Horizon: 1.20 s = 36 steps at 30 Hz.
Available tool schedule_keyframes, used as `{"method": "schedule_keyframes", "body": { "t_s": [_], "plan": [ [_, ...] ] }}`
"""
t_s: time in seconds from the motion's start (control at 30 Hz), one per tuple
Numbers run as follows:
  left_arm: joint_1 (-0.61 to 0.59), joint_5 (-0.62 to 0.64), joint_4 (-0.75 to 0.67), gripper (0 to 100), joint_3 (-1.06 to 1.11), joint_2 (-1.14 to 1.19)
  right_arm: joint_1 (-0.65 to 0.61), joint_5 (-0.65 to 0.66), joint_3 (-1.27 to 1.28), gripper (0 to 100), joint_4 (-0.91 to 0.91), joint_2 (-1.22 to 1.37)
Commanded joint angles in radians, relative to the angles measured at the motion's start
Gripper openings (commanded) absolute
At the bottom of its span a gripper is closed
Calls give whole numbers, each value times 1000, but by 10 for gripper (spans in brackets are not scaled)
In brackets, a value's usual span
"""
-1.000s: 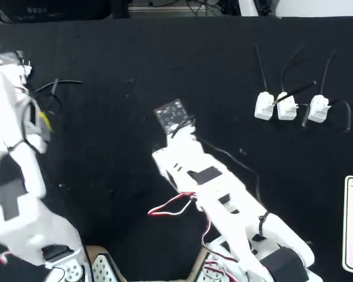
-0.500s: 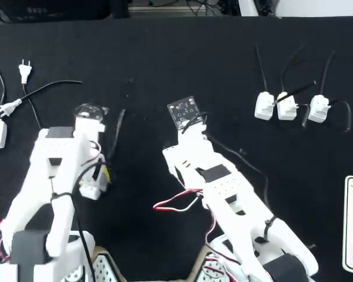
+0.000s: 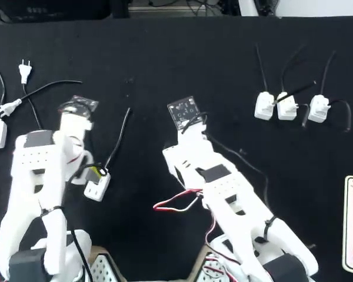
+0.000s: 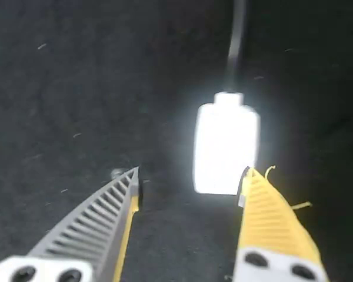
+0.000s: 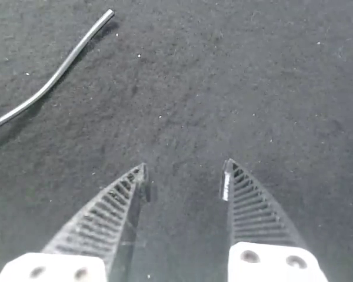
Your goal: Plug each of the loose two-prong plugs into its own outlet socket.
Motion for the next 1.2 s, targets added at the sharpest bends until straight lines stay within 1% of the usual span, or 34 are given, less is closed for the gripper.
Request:
{"method": "schedule_keyframes", "body": {
  "t_s": [0.0, 0.07, 0.13, 0.2, 0.27, 0.37, 0.43, 0.67, 0.77, 0.83, 0.93, 1.1, 1.17],
  "plan": [
    [-148, -72, -75, 271, -24, -28, 18, 6, -25, 188, -17, -36],
    [-211, -112, -143, 271, 22, -11, 18, 6, -25, 188, -17, -36],
    [-240, -146, -193, 271, 79, 21, 18, 6, -25, 188, -17, -36],
    [-242, -155, -203, 271, 117, 55, 18, 6, -25, 188, -18, -36],
    [-216, -152, -203, 271, 140, 69, 18, 5, -25, 188, -18, -36],
    [-140, -138, -201, 271, 166, 75, 17, 5, -25, 188, -18, -36],
    [-73, -89, -201, 271, 182, 75, 17, 5, -25, 188, -18, -36],
    [252, 84, -198, 271, 191, 84, 17, 5, -25, 188, -20, -36],
    [364, 126, -143, 271, 174, 74, 17, 5, -25, 188, -20, -36],
    [395, 132, -114, 271, 145, 74, 17, 5, -25, 188, -20, -36],
    [364, 124, -91, 271, 105, 74, 17, 5, -25, 188, -20, -36],
    [200, 106, -89, 271, 5, 74, 17, 5, -25, 188, -20, -36],
    [154, 114, -97, 271, -48, 77, 17, 5, -25, 188, -20, -36]
  ]
}}
